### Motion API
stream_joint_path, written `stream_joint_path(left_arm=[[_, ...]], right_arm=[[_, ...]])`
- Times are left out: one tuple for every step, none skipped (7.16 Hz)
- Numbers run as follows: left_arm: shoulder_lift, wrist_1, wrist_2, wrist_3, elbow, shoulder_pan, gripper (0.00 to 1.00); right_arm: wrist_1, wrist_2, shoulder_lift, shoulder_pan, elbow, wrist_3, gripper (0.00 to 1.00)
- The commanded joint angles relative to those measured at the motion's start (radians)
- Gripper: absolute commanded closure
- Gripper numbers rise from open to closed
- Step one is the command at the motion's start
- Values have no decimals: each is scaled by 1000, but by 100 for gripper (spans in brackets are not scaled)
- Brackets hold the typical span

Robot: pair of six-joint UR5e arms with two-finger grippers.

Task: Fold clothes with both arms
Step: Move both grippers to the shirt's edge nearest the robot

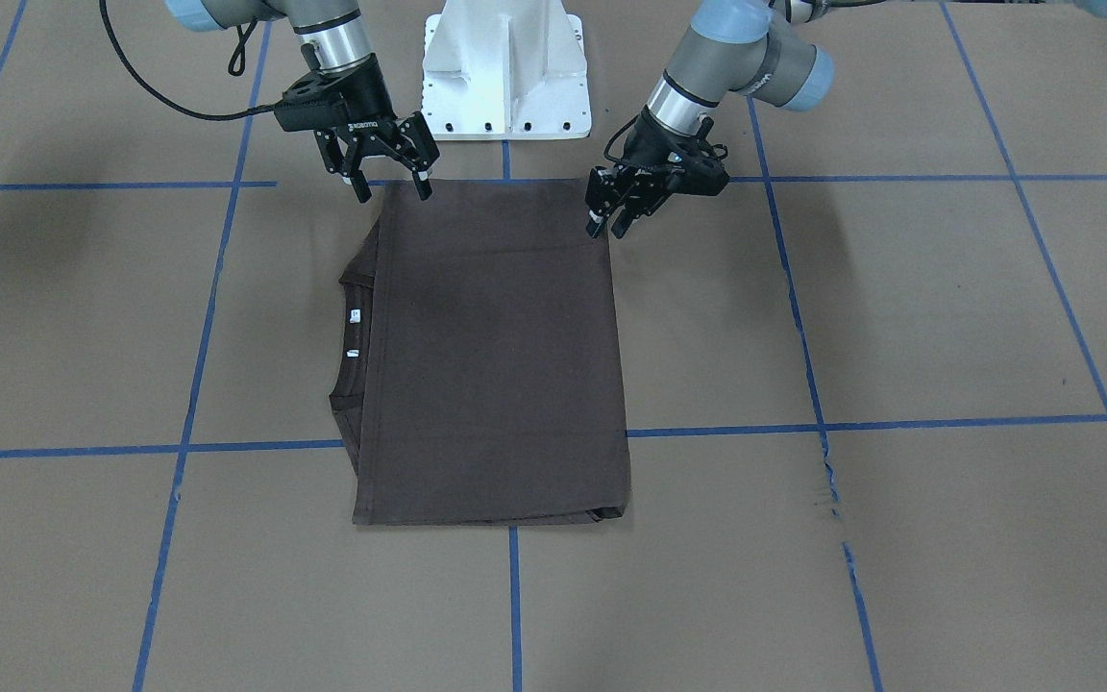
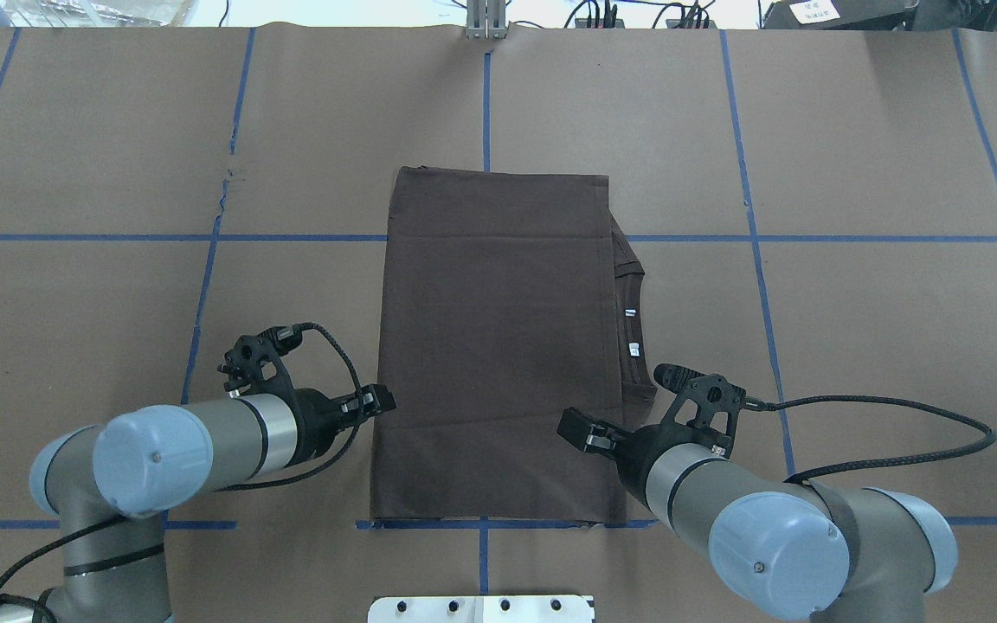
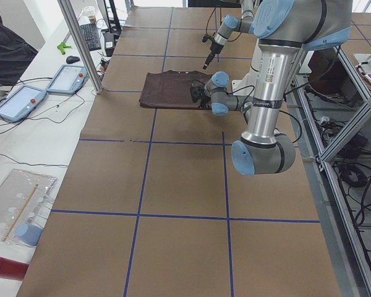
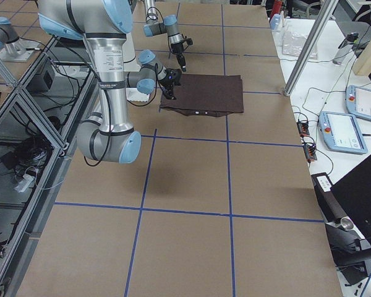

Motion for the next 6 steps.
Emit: stream_joint_path(left_arm=[[10,35,38,-46,-5,58,51],[10,46,38,-45,-14,59,51],[12,52,36,-45,-20,61,51],[12,75,35,-43,-38,70,50],[12,121,35,-43,-66,96,50],[12,139,36,-45,-75,113,49]], right_arm=[[0,-1,-3,2,-2,0,0],[0,-1,-3,2,-3,0,0],[0,-1,-3,2,-2,0,0],[0,-1,-4,2,-3,0,0],[0,-1,-4,2,-3,0,0],[0,-1,-4,2,-3,0,0]])
